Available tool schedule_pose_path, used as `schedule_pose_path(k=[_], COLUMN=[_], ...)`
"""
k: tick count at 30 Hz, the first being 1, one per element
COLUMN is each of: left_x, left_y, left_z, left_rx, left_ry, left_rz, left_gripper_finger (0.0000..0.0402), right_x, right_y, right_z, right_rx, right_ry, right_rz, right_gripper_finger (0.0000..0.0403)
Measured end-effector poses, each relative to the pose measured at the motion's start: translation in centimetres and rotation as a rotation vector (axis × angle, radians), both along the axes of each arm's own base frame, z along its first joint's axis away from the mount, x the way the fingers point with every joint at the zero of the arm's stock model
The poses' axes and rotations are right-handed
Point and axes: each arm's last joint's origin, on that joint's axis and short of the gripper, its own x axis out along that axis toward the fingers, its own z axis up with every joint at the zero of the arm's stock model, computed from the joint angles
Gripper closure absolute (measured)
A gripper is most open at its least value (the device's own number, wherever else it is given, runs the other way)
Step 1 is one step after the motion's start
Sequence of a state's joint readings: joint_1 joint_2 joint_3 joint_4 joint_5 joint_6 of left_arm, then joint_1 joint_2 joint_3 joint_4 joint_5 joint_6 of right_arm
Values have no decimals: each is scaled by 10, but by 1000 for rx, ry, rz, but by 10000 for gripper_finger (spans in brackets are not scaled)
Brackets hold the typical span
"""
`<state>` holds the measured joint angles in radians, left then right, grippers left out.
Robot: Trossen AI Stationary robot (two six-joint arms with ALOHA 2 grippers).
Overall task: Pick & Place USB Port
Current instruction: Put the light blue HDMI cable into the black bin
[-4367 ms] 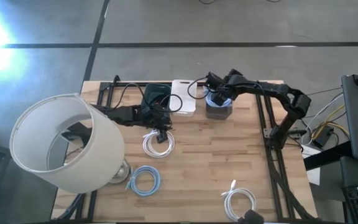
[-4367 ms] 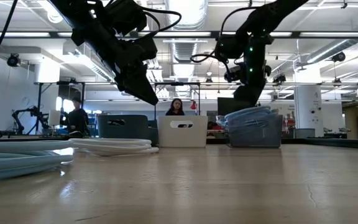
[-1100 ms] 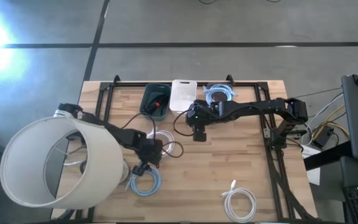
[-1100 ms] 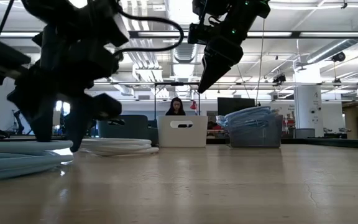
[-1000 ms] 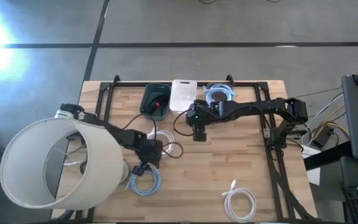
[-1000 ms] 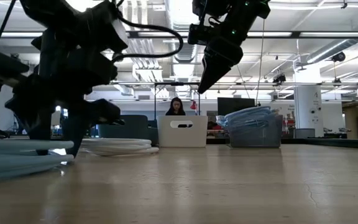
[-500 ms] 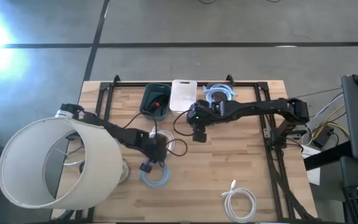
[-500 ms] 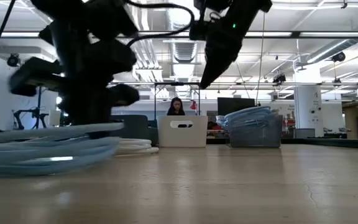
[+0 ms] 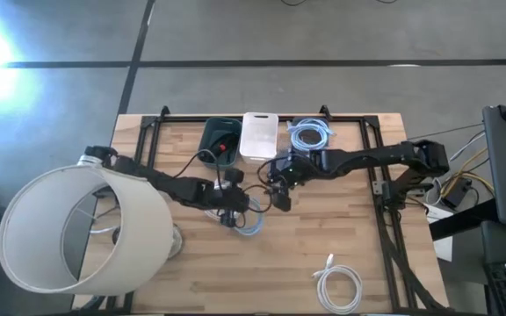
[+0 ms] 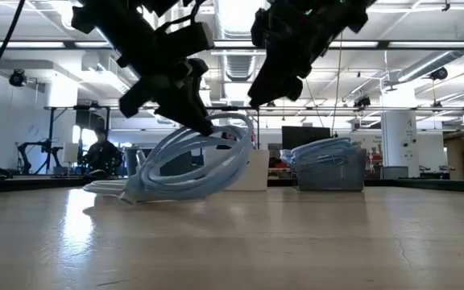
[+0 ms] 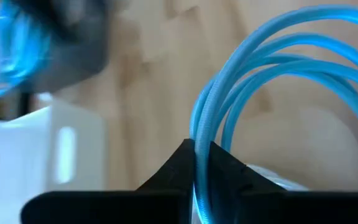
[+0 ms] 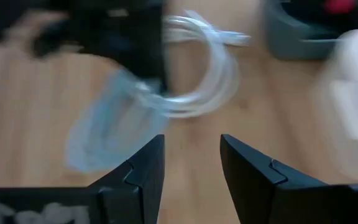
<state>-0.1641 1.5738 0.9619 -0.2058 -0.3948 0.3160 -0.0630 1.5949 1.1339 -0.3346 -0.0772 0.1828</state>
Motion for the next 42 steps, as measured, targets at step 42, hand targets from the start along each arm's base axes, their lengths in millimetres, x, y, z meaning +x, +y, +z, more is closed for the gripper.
schedule_pose_path(k=[42], left_x=[12], left_y=[10], left_z=[14], left_rx=[52], left_ry=[-200], left_rz=[119], left_gripper_finger=[357], right_x=[2], right_y=[2], right_z=[-42], right_rx=[39], right_ry=[-98], right_rz=[-72], right_gripper_finger=[379])
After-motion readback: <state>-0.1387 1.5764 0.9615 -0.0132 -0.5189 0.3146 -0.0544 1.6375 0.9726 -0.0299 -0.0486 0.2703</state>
